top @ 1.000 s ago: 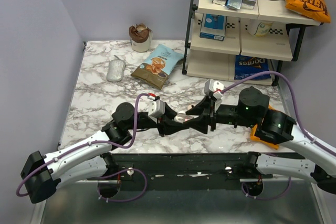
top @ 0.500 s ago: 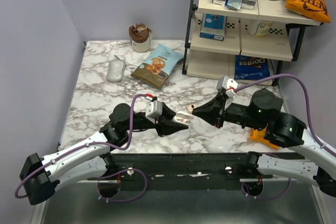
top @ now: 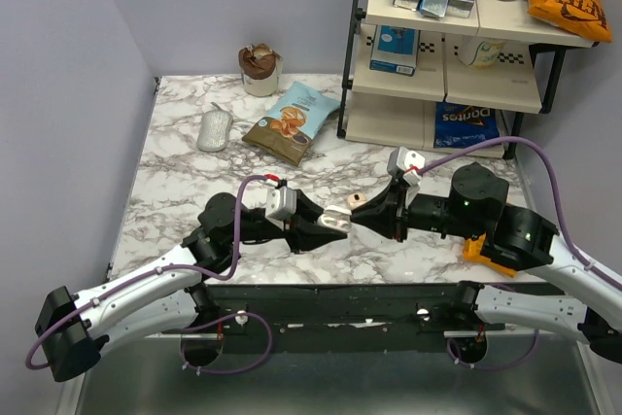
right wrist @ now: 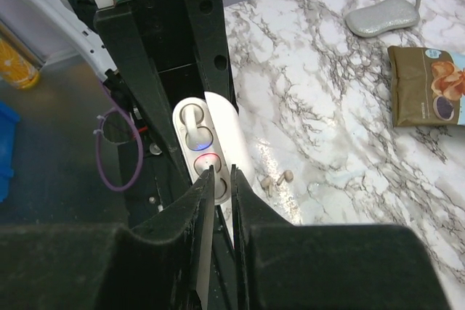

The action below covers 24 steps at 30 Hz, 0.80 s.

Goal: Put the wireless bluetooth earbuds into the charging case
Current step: Adjust the earbud with the charging case.

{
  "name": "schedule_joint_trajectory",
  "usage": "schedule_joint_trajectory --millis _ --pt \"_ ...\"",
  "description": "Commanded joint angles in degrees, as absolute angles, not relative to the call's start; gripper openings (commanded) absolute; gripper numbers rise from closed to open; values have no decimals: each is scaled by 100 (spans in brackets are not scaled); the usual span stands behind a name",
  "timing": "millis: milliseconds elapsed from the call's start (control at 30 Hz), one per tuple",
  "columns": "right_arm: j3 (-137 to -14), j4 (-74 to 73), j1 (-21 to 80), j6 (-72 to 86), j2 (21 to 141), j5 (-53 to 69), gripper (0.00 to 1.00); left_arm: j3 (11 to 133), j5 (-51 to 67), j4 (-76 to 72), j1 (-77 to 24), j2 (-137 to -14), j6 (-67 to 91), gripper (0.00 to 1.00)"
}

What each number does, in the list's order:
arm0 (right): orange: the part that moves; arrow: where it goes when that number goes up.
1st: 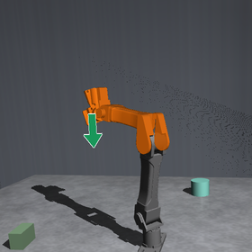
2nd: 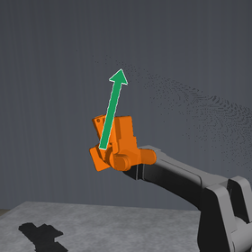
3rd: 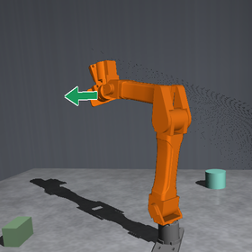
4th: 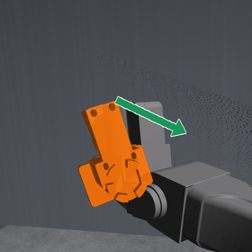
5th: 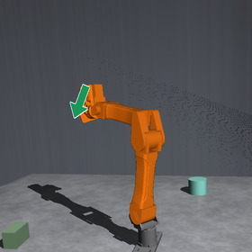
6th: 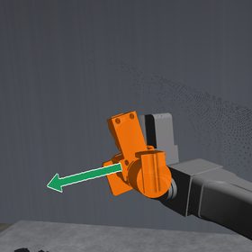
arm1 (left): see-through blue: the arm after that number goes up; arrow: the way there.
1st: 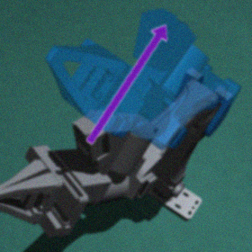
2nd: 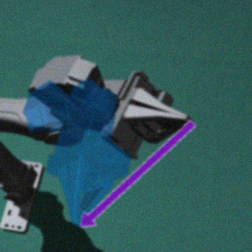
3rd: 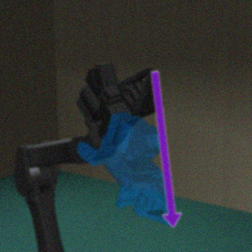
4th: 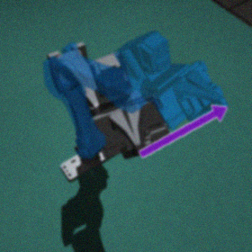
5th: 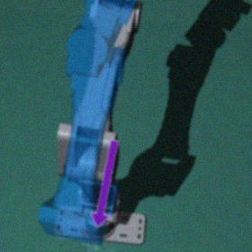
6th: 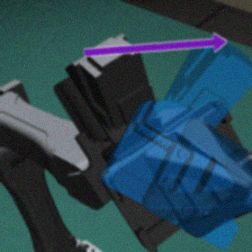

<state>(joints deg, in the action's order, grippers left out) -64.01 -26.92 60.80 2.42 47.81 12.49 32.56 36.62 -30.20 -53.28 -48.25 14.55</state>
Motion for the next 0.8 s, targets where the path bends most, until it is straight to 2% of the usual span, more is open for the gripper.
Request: schedule_joint_trajectory --millis 0,267,367,400,500,600,767 --pt "-6302 -2760 6100 220 4878 1476 21 3226 3683 -3419 -5353 -4816 1503 0" --pt "-6241 -2734 6100 246 4879 1521 21 3252 3656 -3402 -5353 -4825 1459 0" --pt "-6205 -2532 6091 325 4624 1494 27 3261 3604 -3261 -5353 -4825 1424 0" --pt "-6205 -2496 6100 334 4588 1485 32 3252 3595 -3182 -5353 -4816 1406 0" --pt "-6240 -2461 6100 352 4456 1494 38 3226 3577 -3164 -5353 -4816 1406 0" --pt "-6258 -2443 6100 343 4412 1739 38 3234 3568 -3147 -5353 -4816 1424 0" --pt "-6337 -2610 6091 264 4623 2364 29 3278 3568 -3164 -5353 -4816 1406 0"
